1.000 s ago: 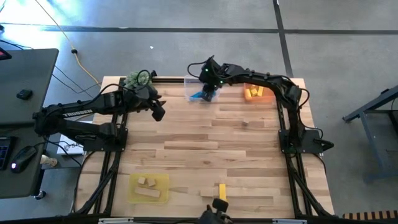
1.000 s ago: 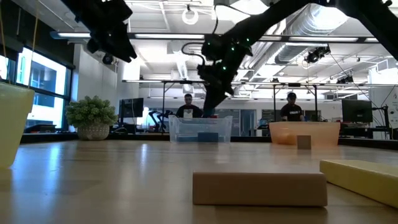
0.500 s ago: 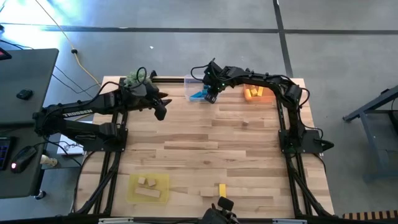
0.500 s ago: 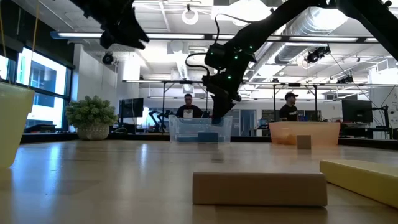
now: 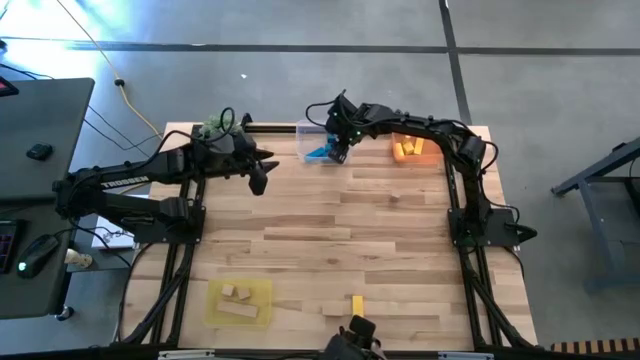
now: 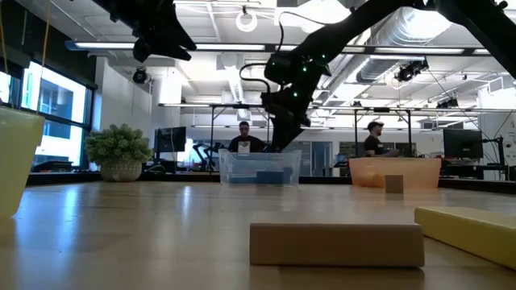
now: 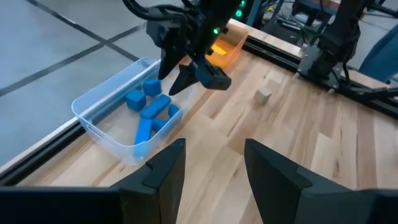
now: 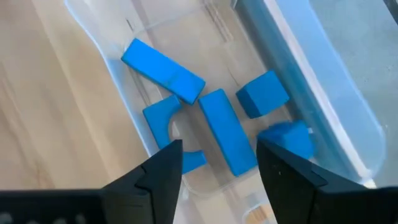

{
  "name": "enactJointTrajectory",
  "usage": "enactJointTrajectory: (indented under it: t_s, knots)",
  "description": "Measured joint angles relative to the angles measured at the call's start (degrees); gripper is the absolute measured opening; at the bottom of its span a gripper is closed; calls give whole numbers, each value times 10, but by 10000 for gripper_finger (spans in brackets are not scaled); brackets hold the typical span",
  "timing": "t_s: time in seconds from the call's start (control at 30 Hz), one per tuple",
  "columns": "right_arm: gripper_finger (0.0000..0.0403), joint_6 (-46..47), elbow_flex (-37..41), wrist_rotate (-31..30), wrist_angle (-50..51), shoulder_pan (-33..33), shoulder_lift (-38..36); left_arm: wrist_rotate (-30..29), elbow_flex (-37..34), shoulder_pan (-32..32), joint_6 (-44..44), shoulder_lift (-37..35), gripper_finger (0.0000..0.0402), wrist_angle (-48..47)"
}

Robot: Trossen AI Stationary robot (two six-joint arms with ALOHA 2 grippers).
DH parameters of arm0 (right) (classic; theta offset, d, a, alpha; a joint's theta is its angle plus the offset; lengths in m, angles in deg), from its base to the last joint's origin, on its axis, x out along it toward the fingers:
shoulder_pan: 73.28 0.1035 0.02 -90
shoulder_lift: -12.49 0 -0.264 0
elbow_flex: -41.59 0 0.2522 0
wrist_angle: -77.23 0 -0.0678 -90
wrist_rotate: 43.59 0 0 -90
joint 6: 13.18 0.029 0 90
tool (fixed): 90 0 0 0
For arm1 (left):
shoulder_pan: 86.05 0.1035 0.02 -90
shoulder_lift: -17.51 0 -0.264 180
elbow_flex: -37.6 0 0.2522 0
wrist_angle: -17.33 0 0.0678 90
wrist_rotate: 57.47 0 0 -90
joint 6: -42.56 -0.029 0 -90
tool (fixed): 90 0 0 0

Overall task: Sort & place blocks by color
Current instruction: Put the brown block into the yellow bin

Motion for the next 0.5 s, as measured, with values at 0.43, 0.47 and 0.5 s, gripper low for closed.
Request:
enactJointTrajectory:
  t_s: [0.43,0.47,0.5]
  knots:
    - [183,81,-165,-1,170,5,0,24,0,-1,-14,0,217,3]
    - [183,89,-180,-3,177,8,0,37,0,-1,-14,0,219,4]
    - [183,93,-195,-6,185,11,0,51,0,-1,-14,0,220,6]
